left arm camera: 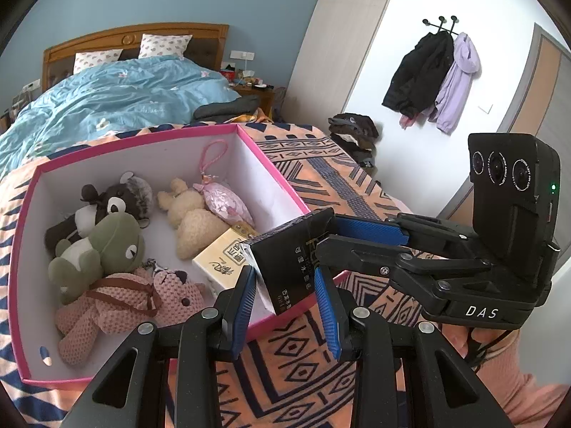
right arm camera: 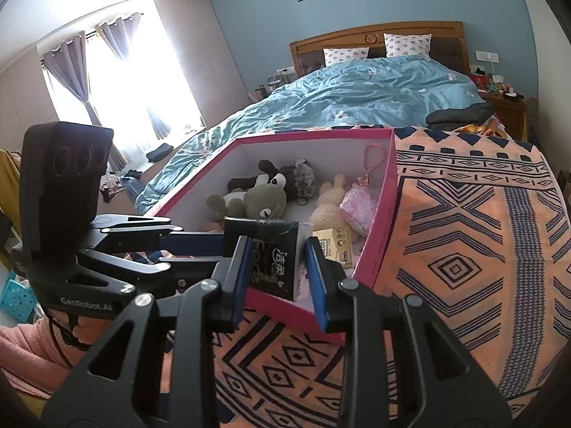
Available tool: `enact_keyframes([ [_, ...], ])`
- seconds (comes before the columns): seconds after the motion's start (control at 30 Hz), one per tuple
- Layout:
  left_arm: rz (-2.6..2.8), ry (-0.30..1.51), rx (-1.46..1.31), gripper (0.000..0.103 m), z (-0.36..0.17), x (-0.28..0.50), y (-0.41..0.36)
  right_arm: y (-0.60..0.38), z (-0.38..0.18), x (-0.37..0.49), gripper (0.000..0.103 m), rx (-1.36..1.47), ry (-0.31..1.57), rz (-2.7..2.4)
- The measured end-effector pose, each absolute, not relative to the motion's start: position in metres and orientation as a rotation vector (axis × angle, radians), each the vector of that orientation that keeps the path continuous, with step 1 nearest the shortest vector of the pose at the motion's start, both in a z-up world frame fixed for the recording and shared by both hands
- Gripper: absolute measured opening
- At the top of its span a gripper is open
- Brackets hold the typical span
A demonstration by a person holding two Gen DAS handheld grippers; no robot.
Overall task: Organize objects
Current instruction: 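Hold the black packet above the box beside the cream pack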
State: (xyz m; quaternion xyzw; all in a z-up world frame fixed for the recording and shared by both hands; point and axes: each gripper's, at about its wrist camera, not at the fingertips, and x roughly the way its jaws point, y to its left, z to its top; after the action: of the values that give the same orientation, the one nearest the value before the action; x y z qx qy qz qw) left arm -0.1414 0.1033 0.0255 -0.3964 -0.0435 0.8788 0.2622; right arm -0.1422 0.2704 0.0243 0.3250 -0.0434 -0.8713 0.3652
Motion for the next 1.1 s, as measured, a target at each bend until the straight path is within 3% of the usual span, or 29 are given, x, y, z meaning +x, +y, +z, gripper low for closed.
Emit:
enact_keyframes([
  [1.1,2.387,-0.117,-1.097,0.033,0.0214,-0.1513,0.0979,0.2657,0.0239,-0.1484,0.034,0.843,-0.128,-2.230],
])
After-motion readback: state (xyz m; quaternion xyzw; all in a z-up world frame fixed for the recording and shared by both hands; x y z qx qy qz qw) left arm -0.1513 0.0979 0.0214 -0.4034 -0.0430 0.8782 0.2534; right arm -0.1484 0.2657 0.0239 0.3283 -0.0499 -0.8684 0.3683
